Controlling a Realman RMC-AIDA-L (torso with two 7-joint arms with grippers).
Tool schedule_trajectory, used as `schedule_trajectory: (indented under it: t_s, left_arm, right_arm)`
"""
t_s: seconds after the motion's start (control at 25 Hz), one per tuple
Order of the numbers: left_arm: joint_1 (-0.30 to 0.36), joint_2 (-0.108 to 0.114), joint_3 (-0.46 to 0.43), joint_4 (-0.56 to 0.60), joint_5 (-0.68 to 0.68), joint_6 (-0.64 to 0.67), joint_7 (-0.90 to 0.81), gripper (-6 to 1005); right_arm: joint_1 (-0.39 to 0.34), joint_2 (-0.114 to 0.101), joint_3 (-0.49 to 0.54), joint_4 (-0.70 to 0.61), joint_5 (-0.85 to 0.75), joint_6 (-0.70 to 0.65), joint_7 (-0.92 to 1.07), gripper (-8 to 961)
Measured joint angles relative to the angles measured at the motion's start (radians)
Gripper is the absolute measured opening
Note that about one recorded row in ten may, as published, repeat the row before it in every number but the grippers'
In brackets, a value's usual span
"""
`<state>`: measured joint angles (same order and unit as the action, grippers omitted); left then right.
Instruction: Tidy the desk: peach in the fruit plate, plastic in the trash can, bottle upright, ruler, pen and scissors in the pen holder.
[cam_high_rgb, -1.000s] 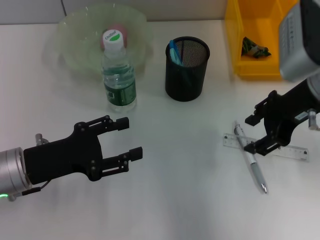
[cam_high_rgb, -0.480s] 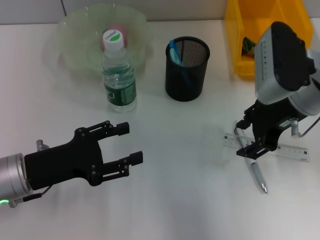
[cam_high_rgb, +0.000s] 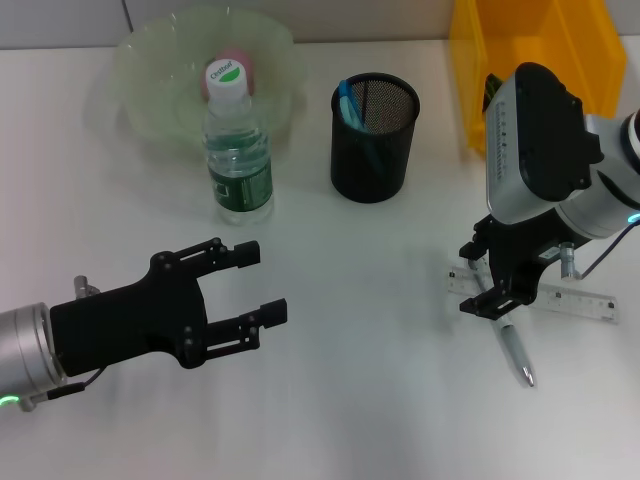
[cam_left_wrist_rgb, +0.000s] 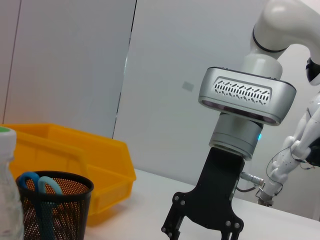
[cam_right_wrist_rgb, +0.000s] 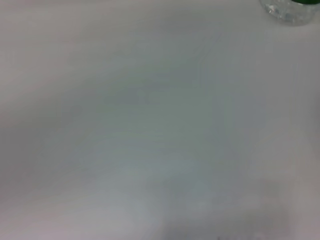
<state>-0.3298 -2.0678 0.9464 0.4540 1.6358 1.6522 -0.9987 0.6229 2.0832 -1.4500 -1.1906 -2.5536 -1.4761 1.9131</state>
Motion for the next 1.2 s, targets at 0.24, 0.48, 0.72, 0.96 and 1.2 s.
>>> schedule_trajectory:
  t_s: [0.24,0.48,0.72,0.96,1.2]
  left_arm:
    - [0.000,0.001,-0.003,0.000,0.001,-0.001,0.000,752]
    - [-0.001,0.002,-0.004,0.000,0.001,-0.008,0.004,752]
    - [-0.002,0.002,-0.004,0.000,0.001,-0.010,0.005,752]
    - [-0.002,0.002,-0.005,0.000,0.001,-0.013,0.008,752]
    - [-0.002,0.002,-0.005,0.000,-0.003,-0.017,0.010,752]
  right_arm:
    - [0.002,0.000,-0.003,0.022,0.002,0.021,0.001,674]
    - [0.007,0.001,-0.030,0.049,0.003,0.064,0.007,674]
    - [0.009,0.003,-0.055,0.063,0.005,0.083,0.011,674]
    - [0.010,0.003,-0.058,0.067,0.007,0.090,0.011,674]
    - [0.013,0.003,-0.071,0.087,0.009,0.109,0.013,595]
